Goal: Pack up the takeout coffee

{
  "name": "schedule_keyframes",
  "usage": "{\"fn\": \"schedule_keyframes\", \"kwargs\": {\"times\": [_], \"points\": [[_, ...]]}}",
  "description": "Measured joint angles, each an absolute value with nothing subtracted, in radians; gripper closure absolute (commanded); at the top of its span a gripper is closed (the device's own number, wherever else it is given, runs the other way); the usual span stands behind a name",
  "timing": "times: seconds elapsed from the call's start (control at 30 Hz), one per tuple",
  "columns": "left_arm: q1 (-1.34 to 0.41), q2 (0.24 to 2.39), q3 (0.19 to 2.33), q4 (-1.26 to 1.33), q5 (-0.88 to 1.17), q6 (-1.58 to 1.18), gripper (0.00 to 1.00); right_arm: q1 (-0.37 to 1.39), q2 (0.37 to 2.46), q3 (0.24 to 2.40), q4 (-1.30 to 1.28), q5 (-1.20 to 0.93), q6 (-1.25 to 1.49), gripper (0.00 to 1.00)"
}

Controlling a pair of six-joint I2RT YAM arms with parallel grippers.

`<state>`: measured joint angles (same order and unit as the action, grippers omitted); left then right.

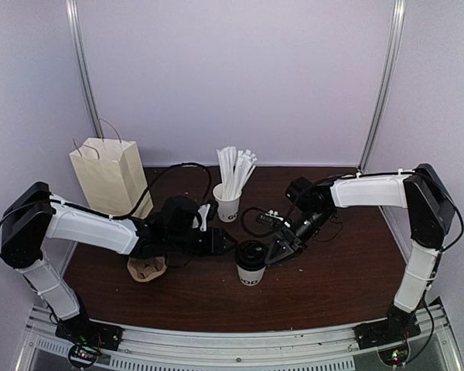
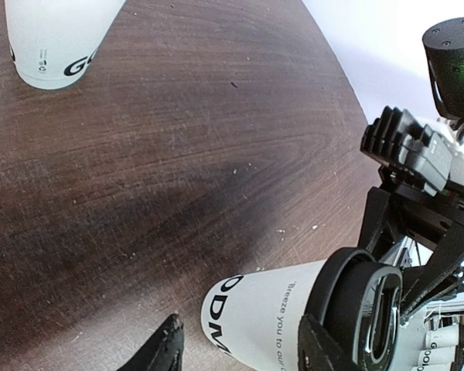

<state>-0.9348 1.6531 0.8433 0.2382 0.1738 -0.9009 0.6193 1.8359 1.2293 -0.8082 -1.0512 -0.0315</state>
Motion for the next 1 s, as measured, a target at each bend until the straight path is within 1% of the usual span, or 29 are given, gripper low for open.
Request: {"fn": "schedule_keyframes", "kwargs": {"times": [0.4,0.53,0.73,1.0], "points": [[-0.941,1.654,0.875,0.217,0.201,-0.919,0.5,0.617,1.848,1.24,-0.824,-1.059,-0.033,0.55],[-0.939,1.676,0.883,0.219,0.211,-0.931,0.53,0.617,1.848,1.24,-0.825,-1.06,-0.036,0.54],[-0.936,1.691,0.894,0.22,0.226,-0.969,0.6,0.617,1.85,1.24,-0.823,-1.058,-0.04,0.54],[-0.936,1.703,0.86,0.287,0.233,-1.036,0.63,0.615,1.879,1.264,-0.86,-1.055,-0.047,0.55]]}}
